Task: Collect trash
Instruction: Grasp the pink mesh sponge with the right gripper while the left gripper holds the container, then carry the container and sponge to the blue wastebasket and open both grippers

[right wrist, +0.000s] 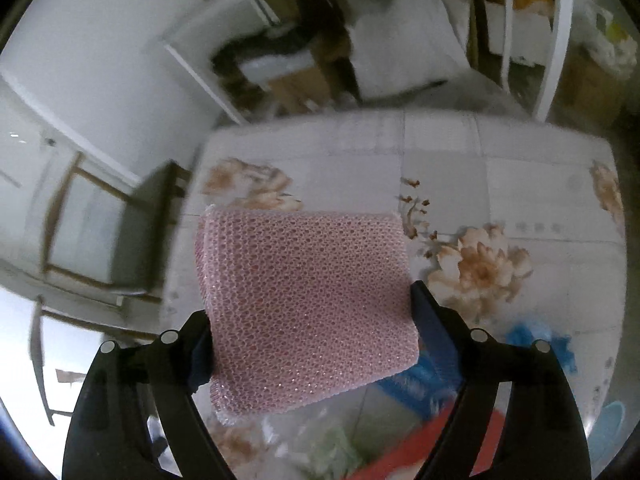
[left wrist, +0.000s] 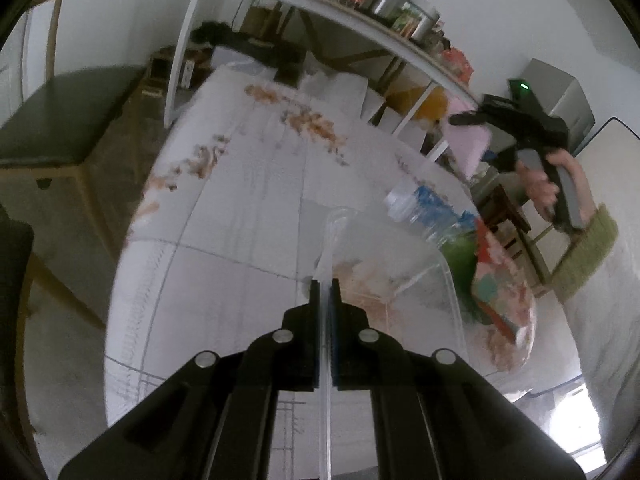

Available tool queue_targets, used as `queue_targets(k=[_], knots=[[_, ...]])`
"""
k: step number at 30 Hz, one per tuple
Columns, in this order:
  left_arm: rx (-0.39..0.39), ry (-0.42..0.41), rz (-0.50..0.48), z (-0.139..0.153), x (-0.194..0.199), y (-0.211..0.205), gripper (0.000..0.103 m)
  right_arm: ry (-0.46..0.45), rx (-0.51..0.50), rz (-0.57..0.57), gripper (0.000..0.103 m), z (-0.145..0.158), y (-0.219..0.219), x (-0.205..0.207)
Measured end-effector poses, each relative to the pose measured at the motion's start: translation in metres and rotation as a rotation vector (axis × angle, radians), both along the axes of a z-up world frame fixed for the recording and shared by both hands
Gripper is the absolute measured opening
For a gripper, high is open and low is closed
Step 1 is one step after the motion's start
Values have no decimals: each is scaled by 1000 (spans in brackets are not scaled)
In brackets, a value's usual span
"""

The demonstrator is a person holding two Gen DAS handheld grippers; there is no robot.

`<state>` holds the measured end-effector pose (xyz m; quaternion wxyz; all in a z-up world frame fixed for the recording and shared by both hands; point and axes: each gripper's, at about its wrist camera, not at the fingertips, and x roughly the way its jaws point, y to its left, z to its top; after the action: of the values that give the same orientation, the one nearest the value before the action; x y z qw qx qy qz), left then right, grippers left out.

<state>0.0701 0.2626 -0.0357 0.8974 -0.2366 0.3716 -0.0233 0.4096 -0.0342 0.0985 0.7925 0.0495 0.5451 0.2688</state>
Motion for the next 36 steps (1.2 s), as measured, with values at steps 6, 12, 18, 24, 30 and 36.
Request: queue_targets(k=[6,12,18,24,30,36], knots=[[32,-82,-60,40,-7,-25,3,-98,134,-4,80,52,-58,-70],[46,-169,-223,80,6,-89,3,-191,246,-112,80,72,-158,-153],[19,-236,-487,111,31,-193,3,-230,287,-384,81,56,-283,-241],[29,-218,-767,129,59,-340,3,-143,424,-744,82,-12,-405,-321],[135,-139,-942,112,78,-480,3,12,665,-1053,82,-111,-496,-382],[245,39,-1011,51,110,-611,3,96,824,-1268,82,-188,-566,-398]])
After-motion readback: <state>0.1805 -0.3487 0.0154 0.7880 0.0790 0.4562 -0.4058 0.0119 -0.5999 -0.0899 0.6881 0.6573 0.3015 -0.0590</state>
